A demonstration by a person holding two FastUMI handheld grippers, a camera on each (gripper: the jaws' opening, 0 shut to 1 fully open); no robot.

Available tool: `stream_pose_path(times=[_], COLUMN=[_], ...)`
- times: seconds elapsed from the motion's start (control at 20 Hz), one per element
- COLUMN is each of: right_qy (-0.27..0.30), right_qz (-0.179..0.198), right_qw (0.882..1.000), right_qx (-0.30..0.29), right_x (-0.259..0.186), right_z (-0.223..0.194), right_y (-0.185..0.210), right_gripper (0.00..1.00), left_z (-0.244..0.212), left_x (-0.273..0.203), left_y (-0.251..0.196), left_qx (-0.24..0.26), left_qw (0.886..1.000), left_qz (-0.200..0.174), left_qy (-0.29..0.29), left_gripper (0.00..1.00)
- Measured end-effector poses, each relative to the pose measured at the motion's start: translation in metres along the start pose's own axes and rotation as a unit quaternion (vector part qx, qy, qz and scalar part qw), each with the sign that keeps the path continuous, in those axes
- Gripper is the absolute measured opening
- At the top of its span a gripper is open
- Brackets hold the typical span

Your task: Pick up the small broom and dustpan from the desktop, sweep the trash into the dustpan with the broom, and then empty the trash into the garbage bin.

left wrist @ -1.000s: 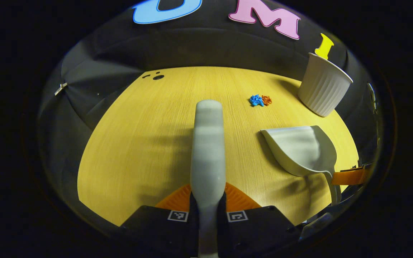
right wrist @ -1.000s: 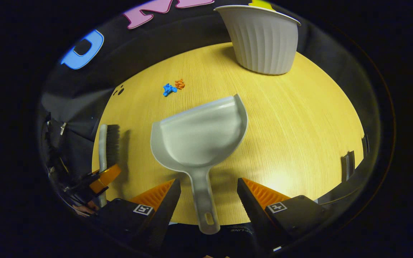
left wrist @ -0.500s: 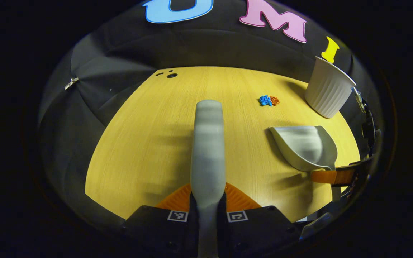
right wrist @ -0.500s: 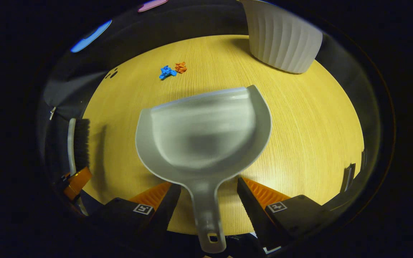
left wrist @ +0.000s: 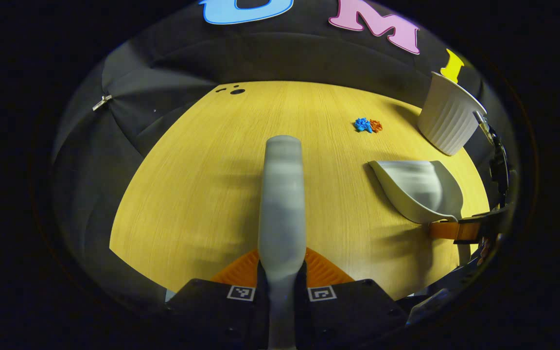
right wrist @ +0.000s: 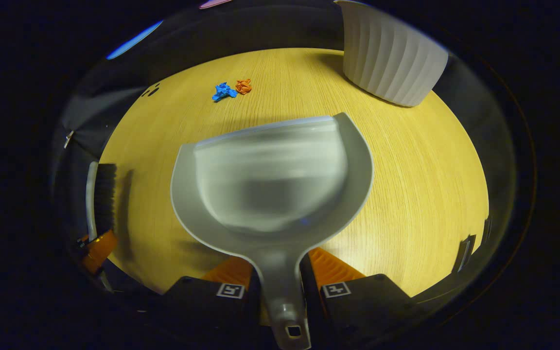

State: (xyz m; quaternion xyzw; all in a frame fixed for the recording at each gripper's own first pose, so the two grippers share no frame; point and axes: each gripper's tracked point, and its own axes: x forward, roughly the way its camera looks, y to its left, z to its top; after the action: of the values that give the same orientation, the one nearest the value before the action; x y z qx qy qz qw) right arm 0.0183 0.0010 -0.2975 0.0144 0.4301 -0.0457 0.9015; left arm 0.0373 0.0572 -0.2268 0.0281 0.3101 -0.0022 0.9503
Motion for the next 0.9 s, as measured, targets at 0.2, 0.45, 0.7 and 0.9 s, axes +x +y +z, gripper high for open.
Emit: stream_pose_path(times=[0.2, 0.45, 0.7, 0.9], right_qy=[0.019, 0.033, 0.032, 0.022], right_qz=[0.063, 0.097, 0.093, 0.094], right_qw=[0.998, 0.994, 0.995, 0.995], right_qx=[-0.007, 0.027, -0.007, -0.021], right_x=[-0.001, -0.003, -0.003, -0.006], right_z=[-0.001, -0.003, -0.009, -0.004], right_y=[0.009, 0.009, 0.000, -0.008], right_gripper=[0.34, 0.37, 0.31, 0.36], left_z=[0.006, 0.022, 0.057, 0.093], left_x=[0.003, 0.014, 0.031, 0.051], left_y=[-0.007, -0.008, -0.016, -0.021], left_qx=[0.010, 0.028, 0.038, 0.068], left_qw=[1.000, 1.000, 0.999, 0.997], left_qz=[-0.001, -0.010, -0.030, -0.030], left_qy=[-0.003, -0.001, 0.001, -0.001], left_gripper=[0.25, 0.24, 0.25, 0.25])
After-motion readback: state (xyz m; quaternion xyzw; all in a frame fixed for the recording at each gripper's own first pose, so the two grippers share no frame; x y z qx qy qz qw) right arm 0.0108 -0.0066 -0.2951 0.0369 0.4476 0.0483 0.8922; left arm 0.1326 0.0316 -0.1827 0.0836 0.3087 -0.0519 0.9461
